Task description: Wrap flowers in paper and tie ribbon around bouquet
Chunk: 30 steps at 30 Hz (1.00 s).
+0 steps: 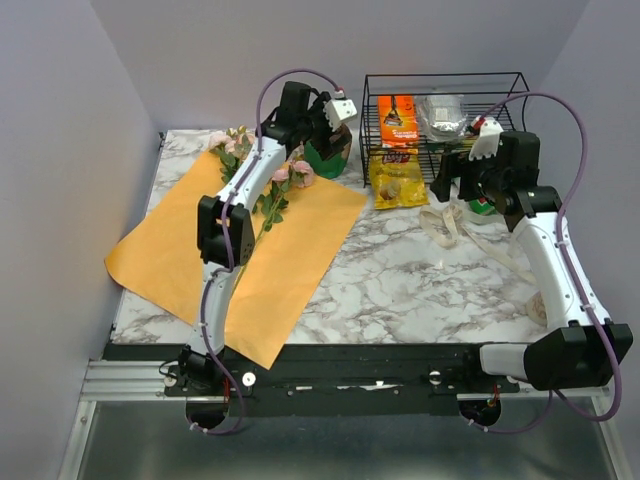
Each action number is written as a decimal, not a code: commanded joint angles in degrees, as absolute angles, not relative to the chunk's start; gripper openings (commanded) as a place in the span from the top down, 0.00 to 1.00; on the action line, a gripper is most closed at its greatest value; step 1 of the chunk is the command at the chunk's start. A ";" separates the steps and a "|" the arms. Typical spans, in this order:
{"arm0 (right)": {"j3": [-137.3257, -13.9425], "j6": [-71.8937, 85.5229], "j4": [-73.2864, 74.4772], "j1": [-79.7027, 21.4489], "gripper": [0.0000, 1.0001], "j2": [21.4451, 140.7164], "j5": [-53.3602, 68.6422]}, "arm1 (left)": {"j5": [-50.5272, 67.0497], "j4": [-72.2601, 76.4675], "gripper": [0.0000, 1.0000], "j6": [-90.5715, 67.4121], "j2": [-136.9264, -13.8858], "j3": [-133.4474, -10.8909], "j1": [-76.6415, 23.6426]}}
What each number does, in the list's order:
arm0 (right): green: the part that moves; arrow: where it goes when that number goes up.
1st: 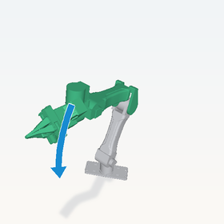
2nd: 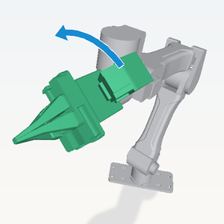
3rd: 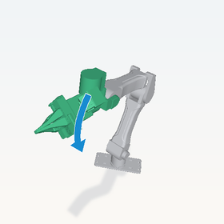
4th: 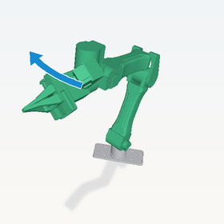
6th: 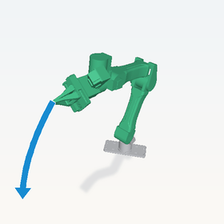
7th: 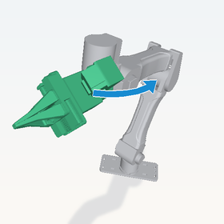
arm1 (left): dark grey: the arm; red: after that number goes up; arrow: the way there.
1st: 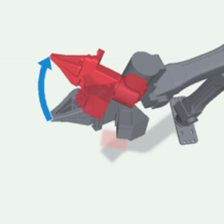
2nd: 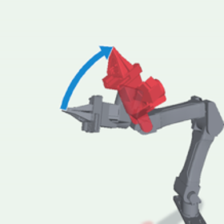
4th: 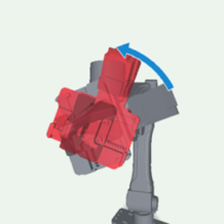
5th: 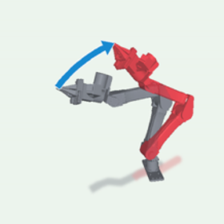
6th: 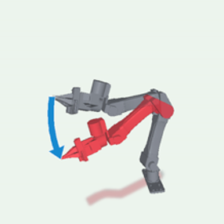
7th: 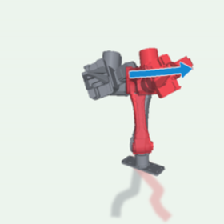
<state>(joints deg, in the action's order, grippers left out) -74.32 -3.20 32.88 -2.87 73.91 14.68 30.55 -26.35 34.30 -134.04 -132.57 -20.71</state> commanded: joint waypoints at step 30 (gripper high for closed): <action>-75.58 -6.94 35.68 -3.43 0.00 75.59 12.04 | 14.50 -36.56 0.88 49.48 -147.48 -140.81 -24.61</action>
<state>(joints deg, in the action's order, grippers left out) -72.99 -6.11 34.28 -3.05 74.81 12.88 16.36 -31.94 50.87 -148.03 -143.90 -24.77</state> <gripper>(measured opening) 0.996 0.388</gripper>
